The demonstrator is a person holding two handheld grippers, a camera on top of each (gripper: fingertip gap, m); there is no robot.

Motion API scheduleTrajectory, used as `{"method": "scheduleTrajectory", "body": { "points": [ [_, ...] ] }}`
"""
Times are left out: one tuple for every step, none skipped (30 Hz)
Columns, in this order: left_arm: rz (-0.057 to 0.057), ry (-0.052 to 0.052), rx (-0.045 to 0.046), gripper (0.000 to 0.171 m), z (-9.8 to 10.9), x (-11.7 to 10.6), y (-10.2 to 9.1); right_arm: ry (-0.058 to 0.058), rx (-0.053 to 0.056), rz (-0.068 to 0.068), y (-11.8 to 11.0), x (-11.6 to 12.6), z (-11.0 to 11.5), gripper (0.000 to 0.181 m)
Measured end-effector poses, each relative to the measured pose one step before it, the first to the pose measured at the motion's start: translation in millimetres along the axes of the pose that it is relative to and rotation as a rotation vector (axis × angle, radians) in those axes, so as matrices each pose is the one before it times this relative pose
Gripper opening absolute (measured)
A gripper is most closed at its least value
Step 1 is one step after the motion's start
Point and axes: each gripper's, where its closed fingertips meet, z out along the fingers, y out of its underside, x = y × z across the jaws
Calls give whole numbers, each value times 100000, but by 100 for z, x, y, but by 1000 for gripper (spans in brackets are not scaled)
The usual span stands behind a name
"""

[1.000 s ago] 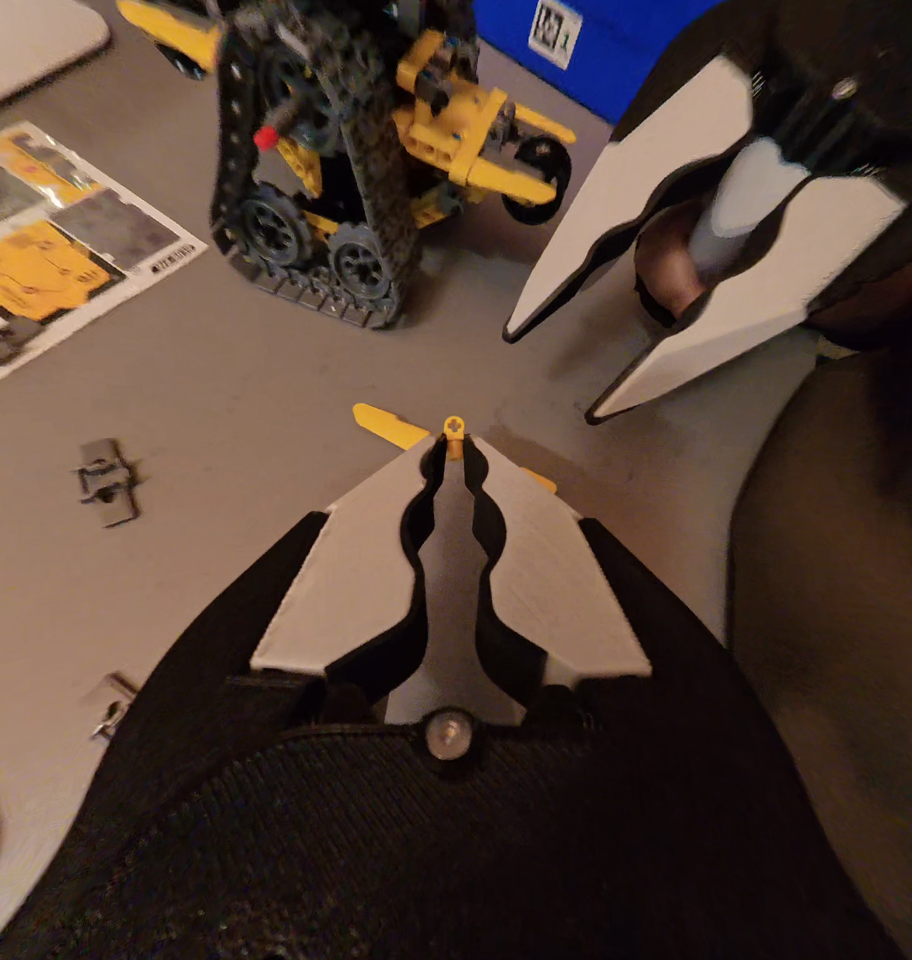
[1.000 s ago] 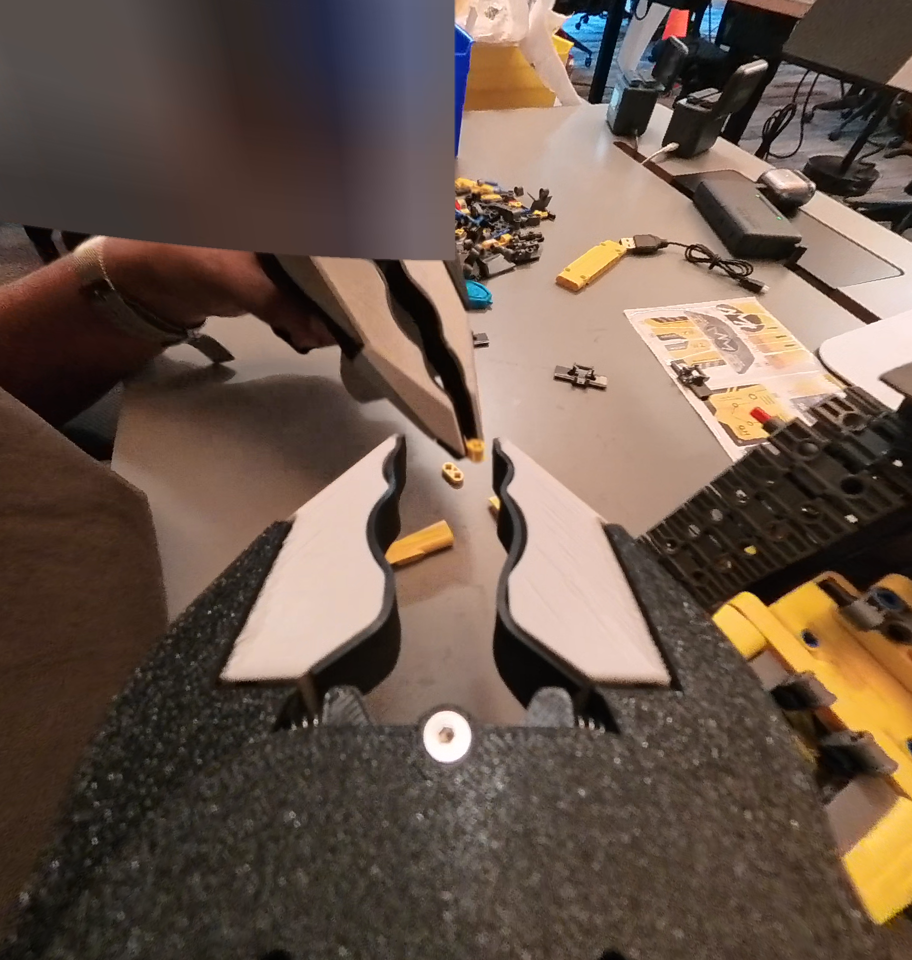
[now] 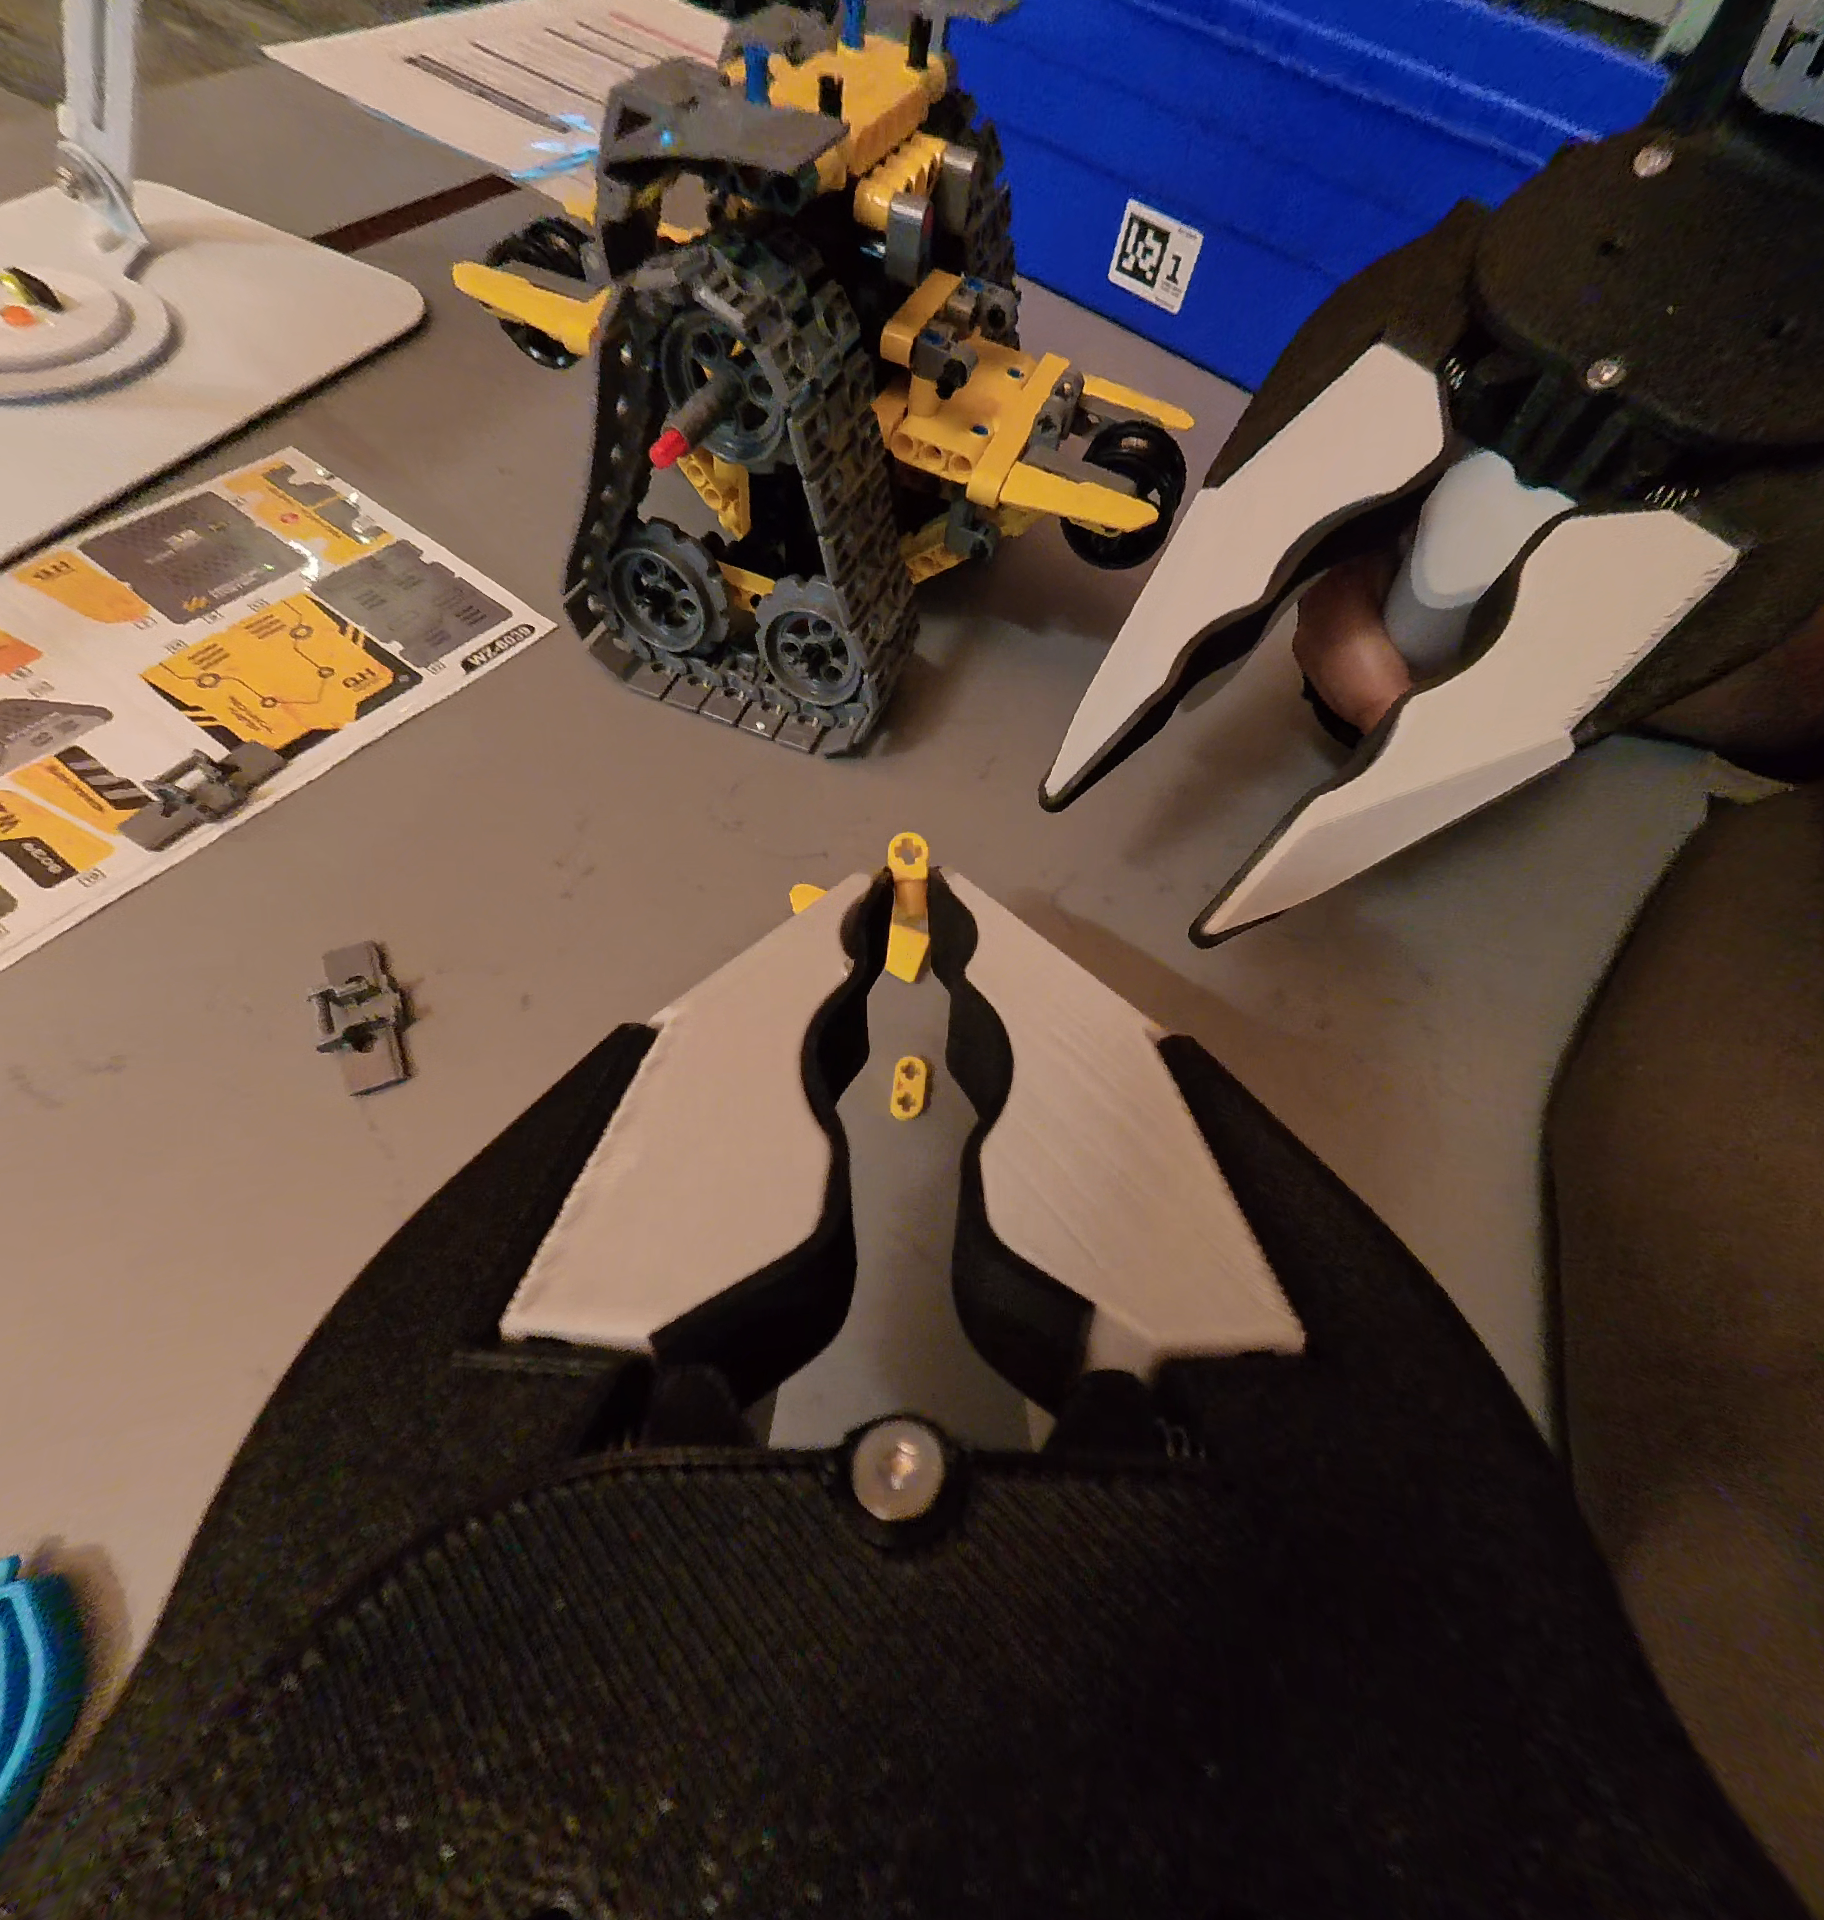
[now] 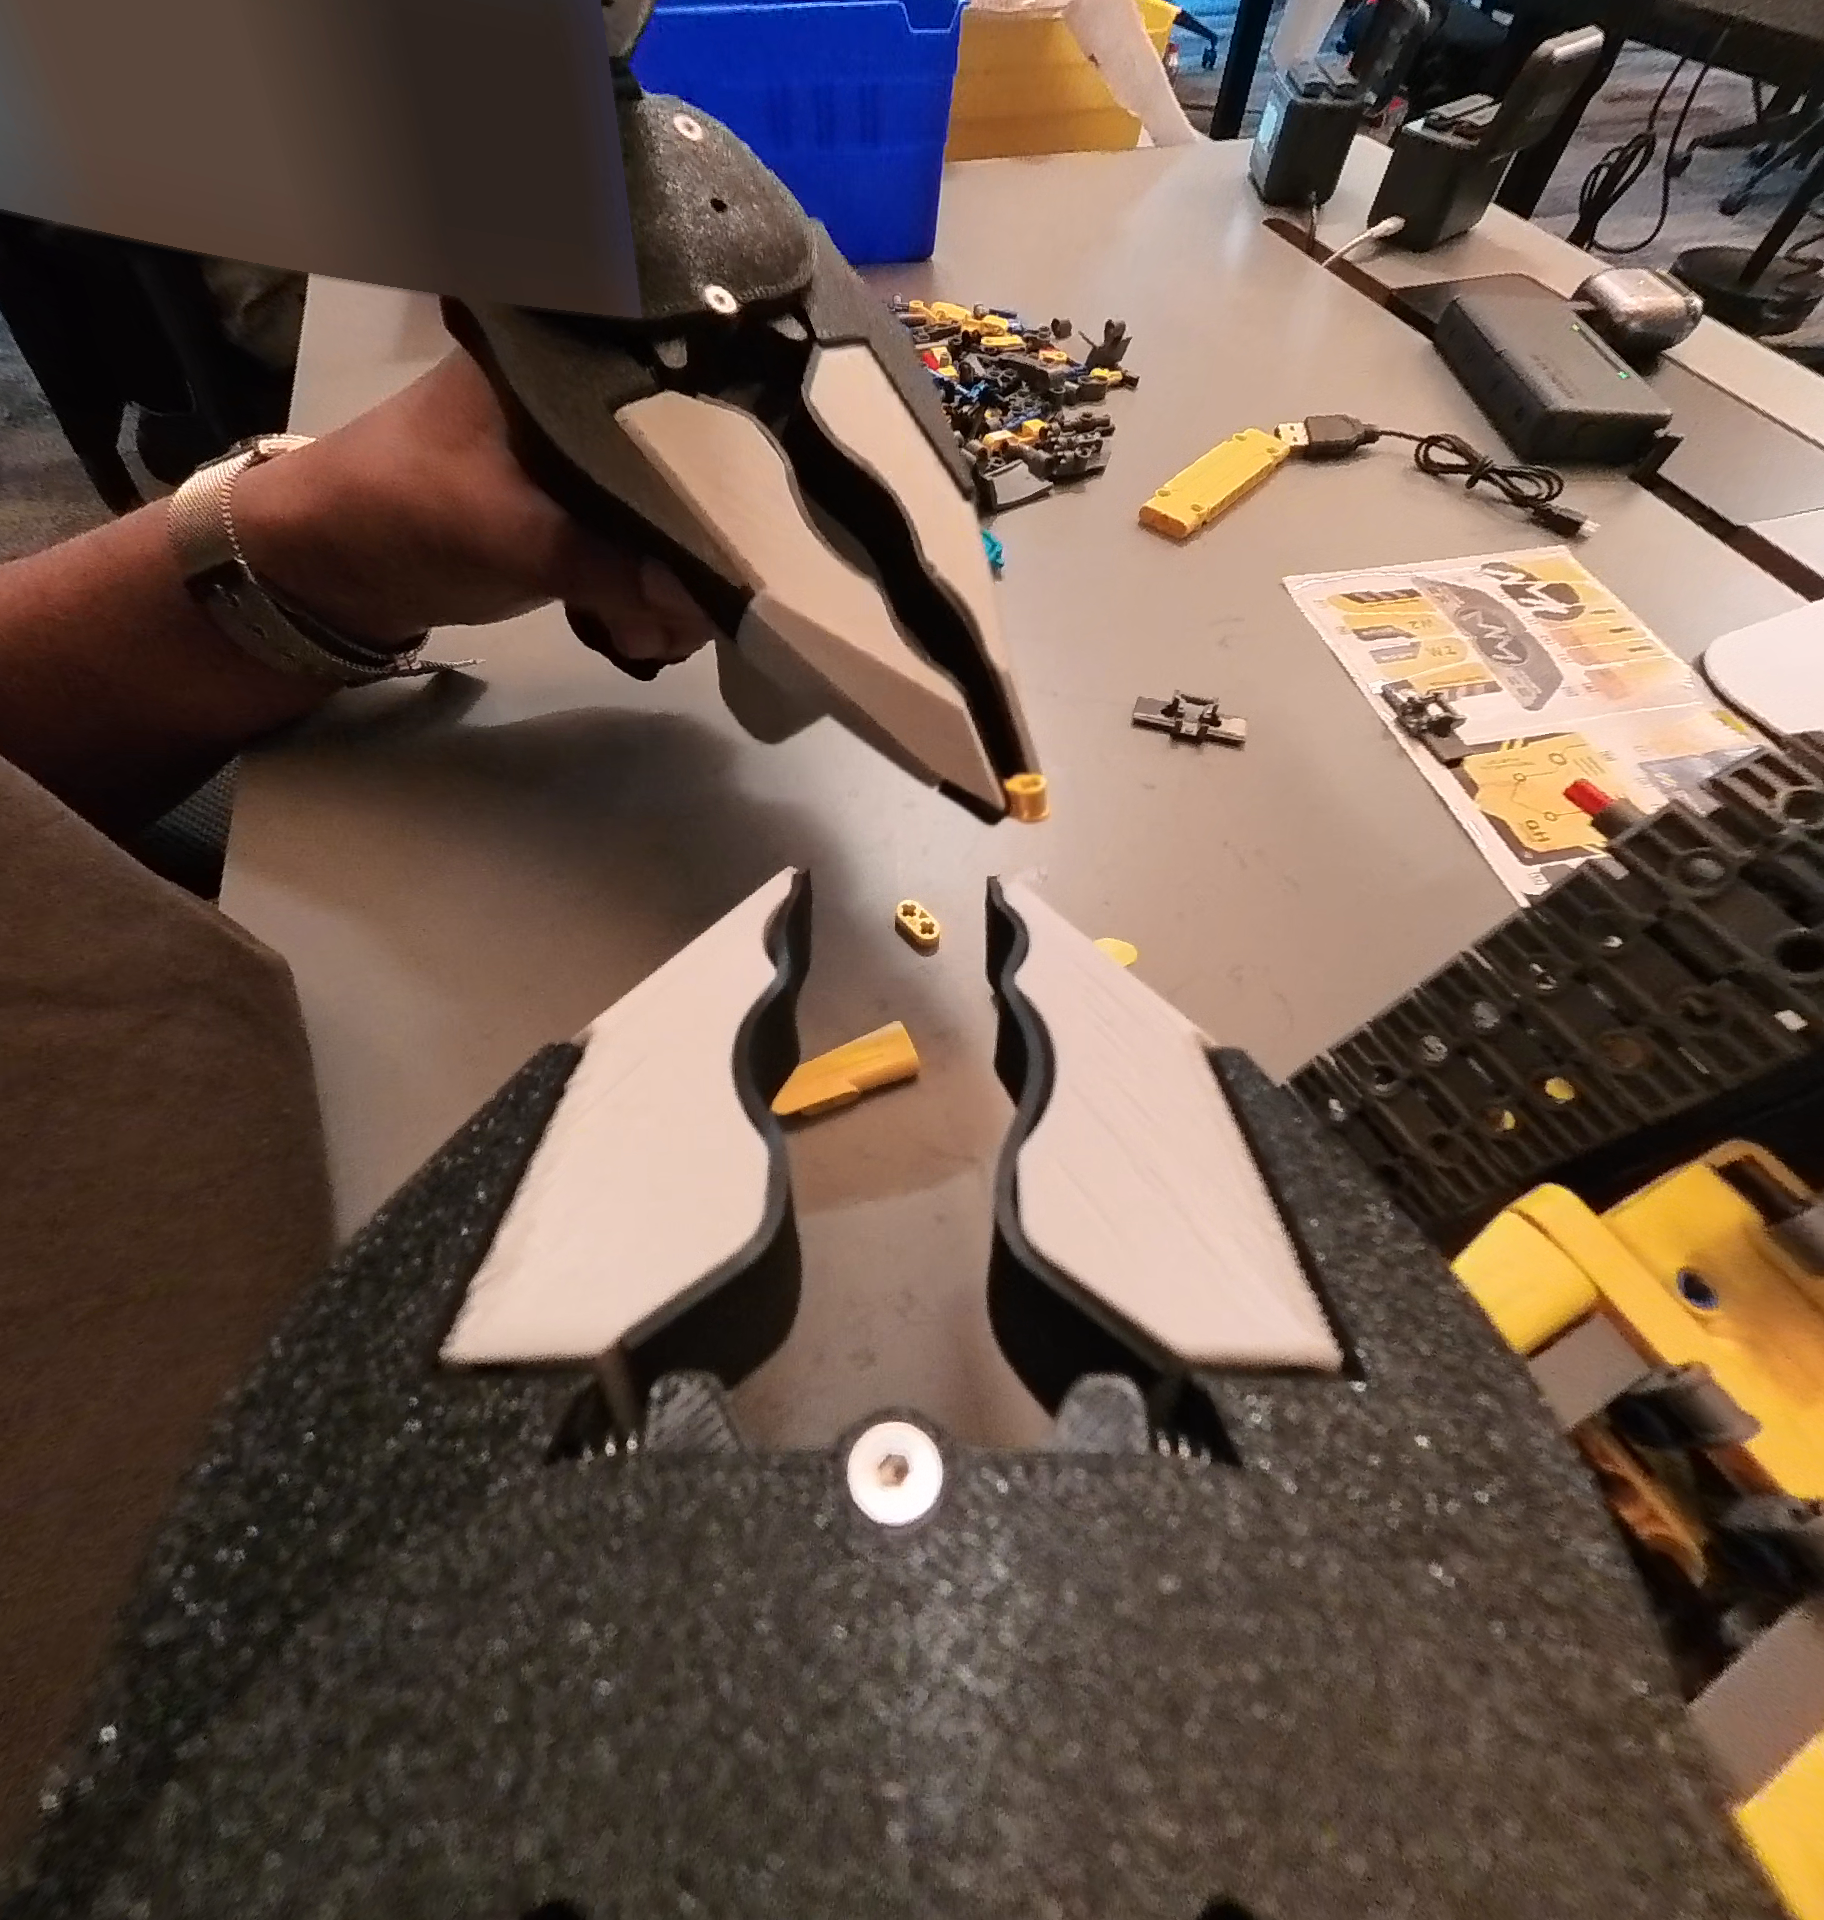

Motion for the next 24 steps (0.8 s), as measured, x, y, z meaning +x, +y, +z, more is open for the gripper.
{"method": "scheduleTrajectory", "body": {
  "points": [
    [-121, -41, 1360, 4, -125, -1, -236, 8, 11, 0, -2, 1, 1, 33],
    [-332, 229, 1456, 4, -118, 41, -243, -2, 30, 9, -12, 9, -5, 33],
    [-534, 631, 1413, 4, -88, 97, -236, -22, 38, 1, -3, -16, -3, 33],
    [-729, 1026, 1386, 4, -78, 151, -244, 7, 88, -36, -23, -3, -19, 33],
    [-752, 1275, 1450, 4, -61, 216, -257, 43, 115, -42, -23, -3, -2, 33],
    [-712, 1437, 1474, 4, -30, 257, -272, -247, 381, 360, -63, -31, -23, 33],
    [-701, 1579, 1465, 4, -3, 310, -277, -1602, 1666, 2113, -256, -152, -81, 33],
    [-450, 1536, 1459, 4, -18, 332, -306, -3098, 3092, 4306, -479, -222, -178, 35],
    [31, 826, 1509, 4, -20, 275, -316, -3199, 3665, 5386, -574, -135, -253, 36],
    [219, 126, 1726, 4, -52, 205, -343, -2088, 3655, 4907, -560, 74, -303, 37],
    [-131, 131, 2125, 4, -50, 175, -395, -609, 3261, 3526, -502, 278, -330, 38],
    [-807, 687, 2427, 4, -24, 239, -414, 613, 2690, 1656, -444, 364, -319, 39],
    [-1805, 1012, 2643, 4, 15, 235, -409, 1674, 2004, -208, -368, 374, -274, 39],
    [-2905, 893, 3043, 4, 61, 163, -425, 2079, 1385, -1489, -307, 305, -209, 39],
    [-3783, 932, 3407, 4, 93, 130, -412, 1820, 973, -2090, -256, 134, -155, 39],
    [-4640, 896, 3613, 3, 149, 90, -390, 1592, 936, -2511, -245, 6, -115, 38],
    [-4998, 571, 3328, 3, 186, 38, -281, 1510, 916, -2962, -226, -79, -81, 38],
    [-4458, 384, 2874, 4, 229, 45, -146, 1765, 640, -3404, -187, -82, -49, 38],
    [-3580, 868, 3078, 4, 253, 174, -113, 2516, 171, -3904, -100, -2, -35, 38],
    [-3151, 647, 3048, 4, 199, 149, -132, 3270, -144, -4382, -62, 93, -28, 38],
    [-2763, 174, 2939, 4, 161, 82, -134, 3828, -310, -4479, -39, 180, -18, 38],
    [-2171, 515, 2967, 3, 120, 138, -156, 3070, -266, -4252, -26, 84, -1, 38],
    [-1872, 476, 2465, 3, 107, 125, -100, 2045, -391, -3561, -1, -53, 13, 38],
    [-1506, 662, 2194, 3, 97, 154, -66, 1936, -608, -2692, 49, -25, 38, 38]
  ]
}}
